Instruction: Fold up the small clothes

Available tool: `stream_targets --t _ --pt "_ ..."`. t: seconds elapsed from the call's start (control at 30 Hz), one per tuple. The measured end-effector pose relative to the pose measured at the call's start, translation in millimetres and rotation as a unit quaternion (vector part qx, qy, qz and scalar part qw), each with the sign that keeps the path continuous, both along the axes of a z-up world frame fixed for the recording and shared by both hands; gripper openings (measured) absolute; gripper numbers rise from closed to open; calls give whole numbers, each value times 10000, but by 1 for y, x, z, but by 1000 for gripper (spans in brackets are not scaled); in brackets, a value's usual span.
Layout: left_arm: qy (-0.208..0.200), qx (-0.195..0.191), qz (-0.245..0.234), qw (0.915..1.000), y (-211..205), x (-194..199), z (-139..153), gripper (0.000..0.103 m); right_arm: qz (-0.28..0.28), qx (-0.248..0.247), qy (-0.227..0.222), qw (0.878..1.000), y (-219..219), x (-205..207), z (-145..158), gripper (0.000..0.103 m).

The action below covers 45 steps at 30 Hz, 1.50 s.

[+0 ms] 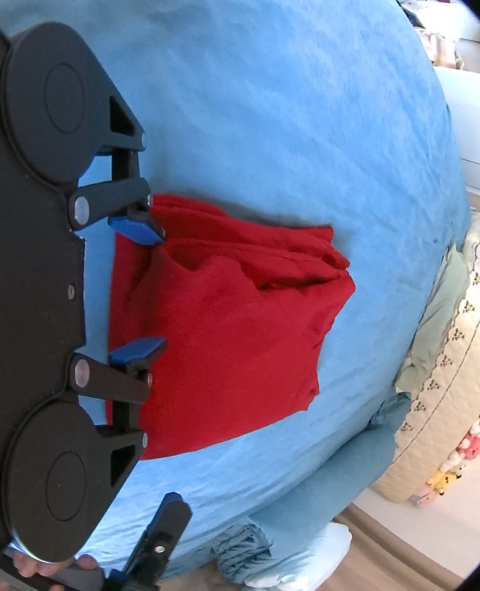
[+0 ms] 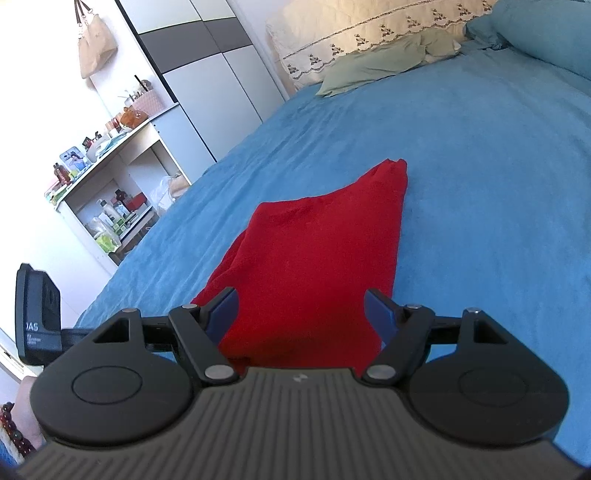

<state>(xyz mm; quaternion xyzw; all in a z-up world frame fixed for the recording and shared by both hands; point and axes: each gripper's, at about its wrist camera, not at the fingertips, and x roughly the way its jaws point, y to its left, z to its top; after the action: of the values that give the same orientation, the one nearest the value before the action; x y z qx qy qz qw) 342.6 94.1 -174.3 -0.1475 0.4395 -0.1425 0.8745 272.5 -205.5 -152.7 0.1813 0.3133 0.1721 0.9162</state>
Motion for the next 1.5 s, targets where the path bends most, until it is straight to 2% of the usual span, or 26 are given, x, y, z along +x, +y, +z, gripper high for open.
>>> stream_targets --t 0.03,0.07,0.1,0.13,0.2,0.3,0.37,0.47,0.57,0.63,0.7,0.73,0.77,0.8,0.83,0.93,1.1,1.2,1.27,1.4,1.43,1.47,1.5 --pt "23 -12 37 10000 1 1 0 47 8 -7 -7 10000 0 0 0 91" --pt "65 -22 92 9999 1 3 -1 25 13 -11 -4 10000 1 1 0 91" --pt "135 -79 142 9998 3 6 -2 12 19 -16 9 10000 1 2 -1 91" --pt "199 -183 166 9995 4 8 -1 9 21 -19 24 10000 0 2 -2 91" --pt "47 -170 252 9995 6 6 8 8 10 -21 45 10000 0 2 -2 91" --pt "-419 13 247 9988 9 -3 31 7 10 -64 51 10000 0 1 -2 91" --pt "-532 36 226 9983 14 -9 37 7 16 -107 62 9999 1 0 -3 91" --pt "-392 250 257 9986 17 -16 24 7 25 -132 95 9999 1 -1 -6 91" --pt "-138 225 440 9987 24 -17 -4 8 7 -123 181 9998 2 -2 -11 91" --pt "-139 182 465 9987 22 -18 -15 9 11 -177 221 9996 3 -2 -12 91" --pt "-241 289 449 9983 18 -19 -13 18 39 -308 261 9992 5 -1 -14 91" --pt "-266 286 426 9983 17 -20 -9 27 26 -422 278 9987 6 0 -14 91" --pt "-299 275 402 9984 17 -21 -5 44 8 -525 285 9982 7 1 -14 91" --pt "-388 320 396 9980 16 -23 1 56 -11 -605 262 9978 7 2 -14 91" --pt "-536 413 414 9968 16 -26 7 73 -32 -658 227 9976 8 5 -13 91" --pt "-1006 707 375 9917 14 -30 27 75 -79 -729 -41 9973 15 20 -7 91" --pt "-1259 710 26 9895 1 -22 37 75 197 -454 -133 9987 38 61 -13 91" --pt "-1245 910 -57 9880 -8 -14 31 75 237 -536 390 9975 46 84 -42 91" --pt "-1155 889 -51 9893 -6 -7 26 75 267 -641 251 9973 45 82 -53 91" --pt "-1014 850 -7 9912 6 6 22 76 489 -838 168 9951 48 80 -38 91" --pt "-1014 888 23 9909 8 10 25 82 520 -796 108 9954 45 79 -31 93" --pt "-1004 926 65 9906 10 15 27 99 539 -754 41 9957 40 78 -23 96" --pt "-998 941 114 9905 11 20 30 103 528 -738 6 9959 35 78 -16 103"
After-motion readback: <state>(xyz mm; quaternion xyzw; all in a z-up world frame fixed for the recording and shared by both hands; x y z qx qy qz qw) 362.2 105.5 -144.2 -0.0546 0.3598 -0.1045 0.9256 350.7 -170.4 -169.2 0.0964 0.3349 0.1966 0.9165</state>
